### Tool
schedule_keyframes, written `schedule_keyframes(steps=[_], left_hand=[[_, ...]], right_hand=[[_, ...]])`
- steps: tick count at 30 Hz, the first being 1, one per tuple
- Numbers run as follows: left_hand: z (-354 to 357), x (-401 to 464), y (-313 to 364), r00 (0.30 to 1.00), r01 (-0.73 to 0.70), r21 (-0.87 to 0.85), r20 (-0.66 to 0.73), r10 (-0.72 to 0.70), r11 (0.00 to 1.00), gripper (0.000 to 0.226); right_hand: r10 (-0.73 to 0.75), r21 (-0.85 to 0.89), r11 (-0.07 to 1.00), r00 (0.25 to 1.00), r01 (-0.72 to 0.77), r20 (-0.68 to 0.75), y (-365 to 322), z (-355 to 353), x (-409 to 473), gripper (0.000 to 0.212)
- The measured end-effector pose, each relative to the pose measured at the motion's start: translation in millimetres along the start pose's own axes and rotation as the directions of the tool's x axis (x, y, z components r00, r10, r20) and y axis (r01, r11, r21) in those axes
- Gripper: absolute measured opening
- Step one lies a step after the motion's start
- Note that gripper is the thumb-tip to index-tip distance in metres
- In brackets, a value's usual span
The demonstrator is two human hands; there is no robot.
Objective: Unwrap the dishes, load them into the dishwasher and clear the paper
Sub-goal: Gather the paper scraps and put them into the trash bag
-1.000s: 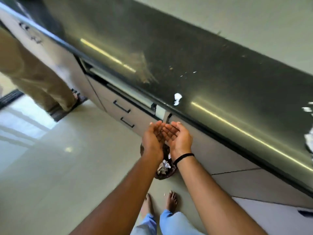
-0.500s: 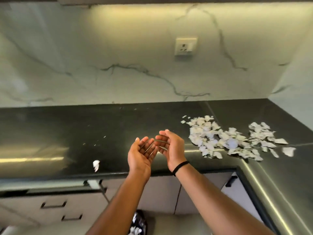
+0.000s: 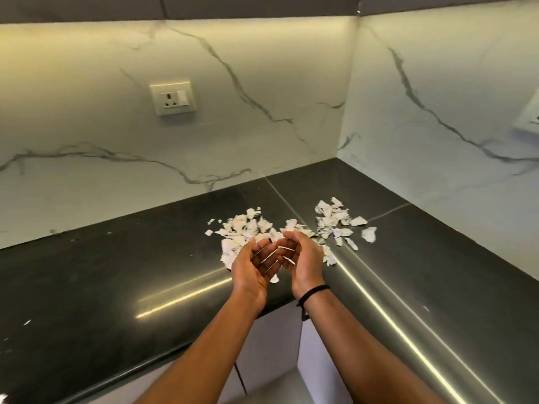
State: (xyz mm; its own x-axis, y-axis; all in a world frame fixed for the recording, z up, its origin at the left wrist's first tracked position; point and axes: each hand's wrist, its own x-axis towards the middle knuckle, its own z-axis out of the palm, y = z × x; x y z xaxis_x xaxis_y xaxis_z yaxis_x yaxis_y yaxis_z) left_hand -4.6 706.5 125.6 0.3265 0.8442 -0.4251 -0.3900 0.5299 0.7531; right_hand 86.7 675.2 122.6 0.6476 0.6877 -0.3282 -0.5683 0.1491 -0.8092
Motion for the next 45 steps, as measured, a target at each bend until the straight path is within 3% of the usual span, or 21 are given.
schedule_keyframes(steps=[11,17,24,27,30,34,37,40,45], left_hand=[[67.5,39.0,-73.2,0.981,0.154,0.165,0.087,-0.170,0.974,0.030],[86.8,69.2,-92.0,0.971,0.069,0.365,0.187,-0.146,0.928,0.021],[116.7,127.4,-86.5,0.935,0.013,0.430,0.316,-0.164,0.903,0.021],[128.0,153.4,-92.9,0.908,-0.098,0.512,0.398,-0.134,0.854,0.020],[135.1,179.0,-103.9,0.845,-0.356,0.635,0.532,-0.053,0.685,0.020],[147.8,210.9,-113.4,0.751,-0.604,0.670,0.660,0.027,0.432,0.019],[156.3,240.0,-117.0,0.710,-0.696,0.665,0.694,0.120,0.271,0.017],[160.2,266.8,-117.4,0.736,-0.677,0.716,0.662,0.138,0.173,0.020],[174.4,314.6,-113.4,0.811,-0.586,0.804,0.581,0.076,0.101,0.039]], right_hand=[[-0.095,-0.009,0.995,0.970,0.096,-0.226,-15.2,-84.0,39.8,0.032],[-0.134,-0.066,0.991,0.940,0.119,-0.313,-20.8,-97.7,70.7,0.032],[-0.200,-0.121,0.978,0.920,0.169,-0.338,-31.1,-87.6,121.2,0.022],[-0.234,-0.162,0.969,0.897,0.184,-0.376,-29.5,-90.2,143.5,0.020],[-0.305,-0.292,0.937,0.856,0.191,-0.417,-28.0,-103.3,161.1,0.015],[-0.437,-0.571,0.809,0.796,0.143,-0.419,-29.5,-133.3,182.6,0.011],[-0.453,-0.701,0.711,0.793,0.047,-0.406,-35.2,-157.7,204.0,0.039],[-0.360,-0.798,0.596,0.861,-0.085,-0.360,-30.4,-176.4,228.6,0.070],[-0.334,-0.980,0.193,0.937,-0.042,-0.106,-17.5,-171.2,265.1,0.102]])
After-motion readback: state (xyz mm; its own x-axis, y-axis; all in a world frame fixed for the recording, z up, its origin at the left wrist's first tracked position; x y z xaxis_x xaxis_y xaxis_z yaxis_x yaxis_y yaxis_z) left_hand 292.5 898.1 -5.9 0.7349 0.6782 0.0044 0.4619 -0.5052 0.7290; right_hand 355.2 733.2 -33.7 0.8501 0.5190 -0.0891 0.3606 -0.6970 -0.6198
